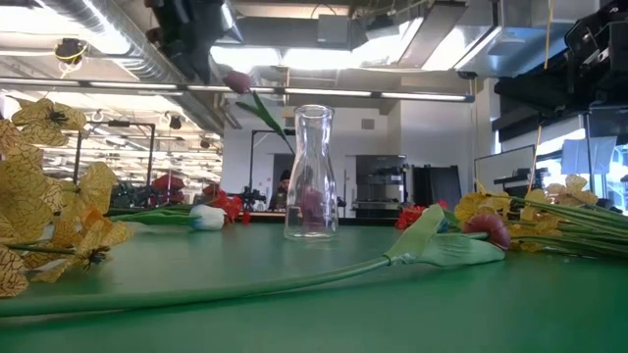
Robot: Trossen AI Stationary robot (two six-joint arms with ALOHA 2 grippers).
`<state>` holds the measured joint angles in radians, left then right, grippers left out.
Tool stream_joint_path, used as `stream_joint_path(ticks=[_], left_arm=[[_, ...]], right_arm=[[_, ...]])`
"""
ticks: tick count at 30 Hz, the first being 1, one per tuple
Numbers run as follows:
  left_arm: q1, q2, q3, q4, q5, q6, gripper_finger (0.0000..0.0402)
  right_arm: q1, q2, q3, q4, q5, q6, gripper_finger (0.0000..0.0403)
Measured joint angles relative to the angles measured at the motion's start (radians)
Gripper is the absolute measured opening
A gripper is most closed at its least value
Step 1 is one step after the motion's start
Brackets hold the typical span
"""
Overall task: Sort flowers into vase by color
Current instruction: Put the left red flowers into the pink vase
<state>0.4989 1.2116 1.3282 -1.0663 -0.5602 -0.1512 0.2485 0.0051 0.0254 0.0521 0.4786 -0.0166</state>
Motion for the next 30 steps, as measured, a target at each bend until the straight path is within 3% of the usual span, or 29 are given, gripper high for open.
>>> stream_joint_path(ticks=[4, 9, 16, 24, 30], left_arm=[[0.067, -0.071, -0.135, 0.124, 0.134, 0.005, 0.0256], [0.186, -0.125, -0.374, 0.263, 0.212, 0.043, 0.0256], [0.364, -0.082, -0.566, 0.398, 0.42, 0.143, 0.0256], [0.383, 0.093, -0.584, 0.433, 0.412, 0.267, 0.0256], [0.393, 0.241, -0.581, 0.483, 0.338, 0.364, 0.0243]], right_arm=[[0.0, 0.0, 0.0, 0.0, 0.0, 0.0, 0.0014], [0.0, 0.0, 0.0, 0.0, 0.0, 0.0, 0.0014], [0.0, 0.0, 0.0, 0.0, 0.0, 0.0, 0.0014], [0.0, 0.0, 0.0, 0.0, 0.0, 0.0, 0.0014], [0.0, 0.0, 0.0, 0.0, 0.0, 0.0, 0.0014]])
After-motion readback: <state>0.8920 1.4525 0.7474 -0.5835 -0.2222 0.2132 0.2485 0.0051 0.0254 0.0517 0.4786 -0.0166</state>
